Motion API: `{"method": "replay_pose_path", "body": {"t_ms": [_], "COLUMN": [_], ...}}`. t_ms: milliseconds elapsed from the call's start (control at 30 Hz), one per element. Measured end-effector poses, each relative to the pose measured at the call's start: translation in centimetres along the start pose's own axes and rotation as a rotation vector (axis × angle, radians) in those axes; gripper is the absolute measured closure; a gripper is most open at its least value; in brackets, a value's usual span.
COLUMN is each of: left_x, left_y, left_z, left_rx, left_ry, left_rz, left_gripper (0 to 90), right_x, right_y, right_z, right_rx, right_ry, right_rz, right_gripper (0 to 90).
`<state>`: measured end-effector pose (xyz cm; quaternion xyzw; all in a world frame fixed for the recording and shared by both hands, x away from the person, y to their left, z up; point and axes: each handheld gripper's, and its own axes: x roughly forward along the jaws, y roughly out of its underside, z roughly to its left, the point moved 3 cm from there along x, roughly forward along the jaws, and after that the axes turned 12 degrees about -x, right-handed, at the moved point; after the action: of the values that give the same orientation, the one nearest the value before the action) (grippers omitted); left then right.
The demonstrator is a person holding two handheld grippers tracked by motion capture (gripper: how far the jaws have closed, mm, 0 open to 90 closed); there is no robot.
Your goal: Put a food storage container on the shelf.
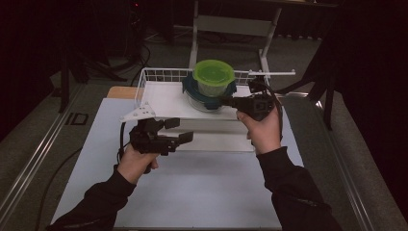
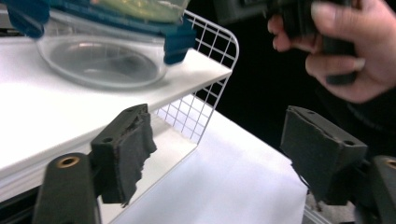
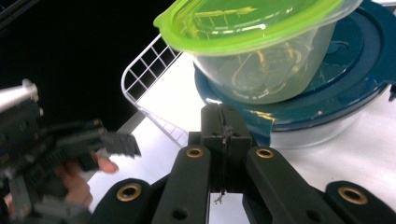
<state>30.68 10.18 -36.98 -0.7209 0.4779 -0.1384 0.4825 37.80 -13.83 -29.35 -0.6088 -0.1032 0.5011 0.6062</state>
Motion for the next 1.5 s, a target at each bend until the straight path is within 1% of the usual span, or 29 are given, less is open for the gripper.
{"method": "replay_pose_path", "body": {"t_ms": [33, 67, 100, 133, 167, 200, 233, 333, 400, 467, 567, 633, 667, 767, 800, 1000, 1133, 1200, 1267, 1300, 1333, 1367, 1400, 1467, 1500], "left_x": [0.1, 0.2, 0.2, 0.3, 0.3, 0.4, 0.4, 0.6, 0.6, 0.6, 0.6, 0.6, 0.6, 0.6, 0.6, 0.5, 0.5, 0.6, 0.6, 0.6, 0.6, 0.6, 0.5, 0.5, 0.5], "left_y": [0.4, 0.8, 0.8, 1.6, 2.0, 2.4, 2.4, 3.7, 4.2, 4.4, 4.8, 5.0, 5.1, 5.2, 5.3, 5.4, 5.5, 5.6, 5.6, 5.6, 5.7, 5.7, 5.7, 5.6, 5.6], "left_z": [0.1, 0.3, 0.3, 0.5, 0.6, 0.8, 0.8, 1.1, 1.3, 1.3, 1.4, 1.4, 1.3, 1.3, 1.2, 1.1, 1.0, 0.9, 0.9, 0.9, 0.8, 0.8, 0.6, 0.4, 0.4], "left_rx": [0.004, 0.012, 0.012, 0.021, 0.022, 0.026, 0.026, 0.035, 0.040, 0.040, 0.049, 0.044, 0.046, 0.051, 0.057, 0.063, 0.075, 0.079, 0.086, 0.086, 0.085, 0.085, 0.085, 0.087, 0.087], "left_ry": [0.000, -0.005, -0.005, -0.019, -0.023, -0.027, -0.027, -0.032, -0.042, -0.041, -0.053, -0.050, -0.051, -0.050, -0.050, -0.048, -0.045, -0.041, -0.040, -0.040, -0.035, -0.035, -0.026, -0.019, -0.019], "left_rz": [-0.004, -0.004, -0.004, -0.009, -0.008, -0.001, -0.001, 0.009, 0.008, 0.011, 0.012, 0.012, 0.014, 0.015, 0.019, 0.017, 0.021, 0.021, 0.027, 0.027, 0.029, 0.029, 0.031, 0.032, 0.032], "left_gripper": [19.2, 16.0, 15.6, 15.4, 15.0, 15.0, 14.9, 13.5, 12.7, 12.3, 12.1, 12.1, 12.1, 12.1, 12.0, 12.1, 12.0, 11.4, 10.7, 10.3, 8.7, 7.7, 7.3, 4.2, 2.1], "right_x": [0.1, 0.2, 0.3, 0.4, 0.6, 0.7, 0.7, 1.2, 1.4, 1.5, 1.8, 1.9, 2.0, 2.1, 2.2, 2.7, 2.8, 2.7, 2.4, 2.4, 1.9, 1.9, 1.4, 0.9, 0.9], "right_y": [-0.1, -0.2, -0.3, -0.3, -0.4, -0.4, -0.4, -0.5, -0.5, -0.6, -0.8, -1.0, -1.1, -1.2, -1.3, -1.5, -1.6, -1.5, -1.2, -1.2, -0.9, -0.9, -0.5, 0.0, 0.0], "right_z": [-0.1, -0.1, -0.1, -0.2, -0.2, -0.3, -0.3, -0.7, -0.8, -0.9, -1.1, -1.3, -1.5, -1.7, -1.8, -2.4, -2.5, -2.3, -2.0, -2.0, -1.6, -1.6, -1.1, -0.6, -0.6], "right_rx": [0.005, 0.008, 0.014, 0.019, 0.017, 0.015, 0.015, 0.027, 0.032, 0.031, 0.033, 0.040, 0.038, 0.045, 0.044, 0.056, 0.060, 0.055, 0.042, 0.042, 0.026, 0.026, 0.011, -0.016, -0.016], "right_ry": [0.002, -0.006, -0.014, -0.014, -0.015, -0.009, -0.009, -0.008, -0.003, 0.001, 0.010, 0.011, 0.023, 0.024, 0.035, 0.053, 0.051, 0.050, 0.036, 0.036, 0.028, 0.028, 0.012, 0.001, 0.001], "right_rz": [-0.004, -0.006, -0.005, -0.006, -0.001, 0.001, 0.001, -0.003, -0.002, -0.001, 0.000, -0.002, 0.000, -0.004, -0.004, -0.005, -0.005, -0.004, -0.005, -0.005, -0.012, -0.012, -0.028, -0.032, -0.032], "right_gripper": [89.8, 89.7, 89.8, 89.8, 89.8, 89.8, 89.8, 89.7, 89.8, 89.7, 89.7, 89.7, 89.7, 89.7, 89.7, 89.7, 89.6, 89.3, 85.9, 85.9, 81.6, 81.6, 73.0, 63.6, 63.6]}}
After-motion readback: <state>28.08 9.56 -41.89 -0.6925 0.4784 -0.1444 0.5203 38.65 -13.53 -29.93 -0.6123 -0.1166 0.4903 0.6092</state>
